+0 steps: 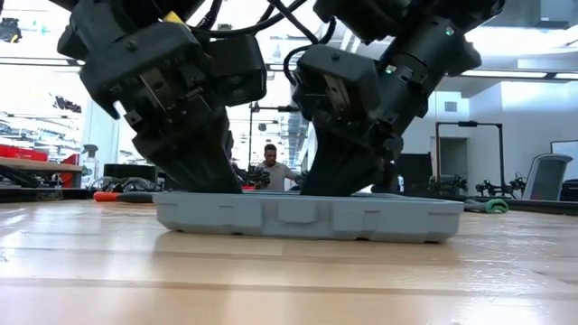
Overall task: Prefit tool cases
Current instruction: Put the orange screwdriver bits into the gray prefit tool case
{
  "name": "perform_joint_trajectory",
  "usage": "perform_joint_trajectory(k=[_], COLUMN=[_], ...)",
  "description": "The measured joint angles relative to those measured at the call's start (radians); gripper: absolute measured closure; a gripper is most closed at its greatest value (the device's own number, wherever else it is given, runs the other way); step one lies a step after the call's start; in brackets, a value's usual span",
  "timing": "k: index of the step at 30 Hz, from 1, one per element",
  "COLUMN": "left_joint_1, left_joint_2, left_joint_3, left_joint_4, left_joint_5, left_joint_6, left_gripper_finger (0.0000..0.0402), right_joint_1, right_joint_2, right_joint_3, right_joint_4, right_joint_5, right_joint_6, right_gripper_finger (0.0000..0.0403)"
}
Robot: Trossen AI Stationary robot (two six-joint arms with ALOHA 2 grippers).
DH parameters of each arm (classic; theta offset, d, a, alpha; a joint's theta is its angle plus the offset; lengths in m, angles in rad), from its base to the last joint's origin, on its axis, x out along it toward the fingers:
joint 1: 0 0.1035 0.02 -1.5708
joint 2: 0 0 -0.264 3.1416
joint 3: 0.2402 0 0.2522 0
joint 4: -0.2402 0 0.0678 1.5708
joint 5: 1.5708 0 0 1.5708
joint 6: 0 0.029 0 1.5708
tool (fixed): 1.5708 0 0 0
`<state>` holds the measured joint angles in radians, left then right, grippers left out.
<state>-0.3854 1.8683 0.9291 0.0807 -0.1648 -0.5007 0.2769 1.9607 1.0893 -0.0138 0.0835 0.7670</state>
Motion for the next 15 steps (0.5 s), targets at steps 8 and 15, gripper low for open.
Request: perform_joint_trajectory(k=[8,15], left_joint_1=[0.0,0.003], left_joint_2=[0.0,-0.005], left_joint_3=[-0.001,-0.001], left_joint_4=[-0.001,0.007], left_joint_5=[-0.013,-0.004], left_joint_6=[0.0,0.007], left_gripper_finger=[0.0401,0.0401], right_joint_1=[0.017,0.058], right_joint_2=[-0.042,-0.042], right_joint_3=[-0.001,-0.001], right_joint_4=[-0.042,-0.036], right_joint_5=[0.145,0.162], right_joint_6=[0.019,0.052], right_gripper_finger=[0.0402,0.0402])
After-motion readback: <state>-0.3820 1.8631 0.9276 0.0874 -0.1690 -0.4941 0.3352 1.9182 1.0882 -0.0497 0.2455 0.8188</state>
